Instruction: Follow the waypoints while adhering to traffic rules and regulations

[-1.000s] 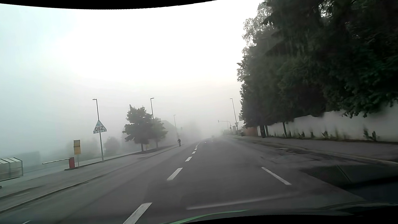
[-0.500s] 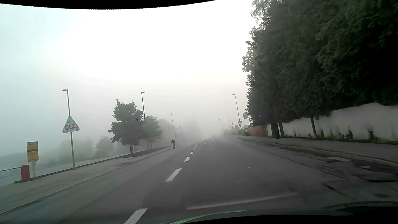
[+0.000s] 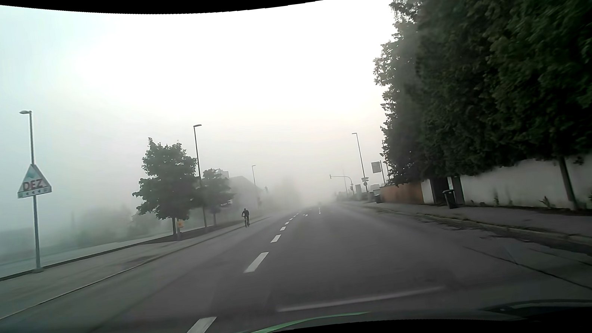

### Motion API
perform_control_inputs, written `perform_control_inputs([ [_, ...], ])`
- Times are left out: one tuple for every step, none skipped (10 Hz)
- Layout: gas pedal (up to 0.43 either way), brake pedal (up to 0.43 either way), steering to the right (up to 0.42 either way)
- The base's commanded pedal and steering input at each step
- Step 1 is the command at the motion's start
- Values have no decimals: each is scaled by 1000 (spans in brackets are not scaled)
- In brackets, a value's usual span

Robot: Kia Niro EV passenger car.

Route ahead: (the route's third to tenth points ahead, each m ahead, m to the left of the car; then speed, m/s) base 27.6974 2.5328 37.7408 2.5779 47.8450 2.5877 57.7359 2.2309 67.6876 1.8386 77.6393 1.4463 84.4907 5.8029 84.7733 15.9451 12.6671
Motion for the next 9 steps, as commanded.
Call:
perform_control_inputs([
  [0, 0, -10],
  [0, 0, -10],
  [0, 0, -10],
  [0, 0, -10],
  [0, 0, -11],
  [0, 0, -11],
  [0, 0, -11],
  [0, 0, -10],
  [0, 0, -10],
])
